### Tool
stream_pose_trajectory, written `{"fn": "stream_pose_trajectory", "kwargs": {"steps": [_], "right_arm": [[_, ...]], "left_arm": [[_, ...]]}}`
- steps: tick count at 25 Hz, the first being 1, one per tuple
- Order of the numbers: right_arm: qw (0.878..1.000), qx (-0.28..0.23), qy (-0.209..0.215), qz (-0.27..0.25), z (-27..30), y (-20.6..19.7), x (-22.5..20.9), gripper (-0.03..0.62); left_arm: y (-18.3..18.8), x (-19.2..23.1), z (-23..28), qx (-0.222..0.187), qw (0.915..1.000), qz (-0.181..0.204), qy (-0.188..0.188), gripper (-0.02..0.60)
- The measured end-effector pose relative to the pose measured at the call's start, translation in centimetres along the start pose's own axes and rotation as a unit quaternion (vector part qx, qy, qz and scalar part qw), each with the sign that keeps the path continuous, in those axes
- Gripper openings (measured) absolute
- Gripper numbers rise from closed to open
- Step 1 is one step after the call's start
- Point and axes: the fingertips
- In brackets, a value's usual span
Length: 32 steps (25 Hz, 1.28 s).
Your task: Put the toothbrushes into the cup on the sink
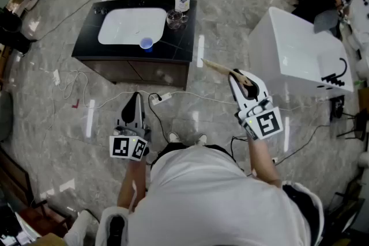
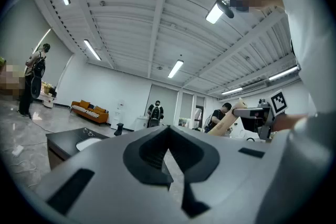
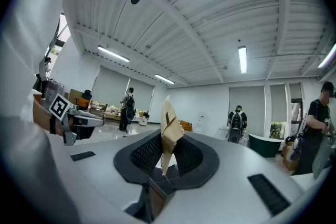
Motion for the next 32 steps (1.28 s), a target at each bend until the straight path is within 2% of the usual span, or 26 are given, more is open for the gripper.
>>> {"fn": "stream_pose_trajectory", "kwargs": {"steps": [20,26,32], "right_arm": [[1.0,0.009,-0.002,0.013,0.0,-0.6,-0.5,0.075],[1.0,0.008,0.013,0.016,0.5,-0.5,0.8,0.075],[1.0,0.01,0.011,0.019,0.7,-0.7,1.6,0.075]], "left_arm": [[-1.1,0.3,0.6,0.007,0.9999,-0.013,0.001,0.003],[-1.0,0.7,0.4,0.004,0.9999,-0.016,0.002,0.003],[-1.5,1.2,0.2,0.007,0.9997,-0.025,-0.004,0.003]]}}
Point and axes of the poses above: the fingertips, and each gripper's own axes: z forward along the fingers, x to its left, y out of its top, and after that the axes turned 4 degrees about -x, right-handed
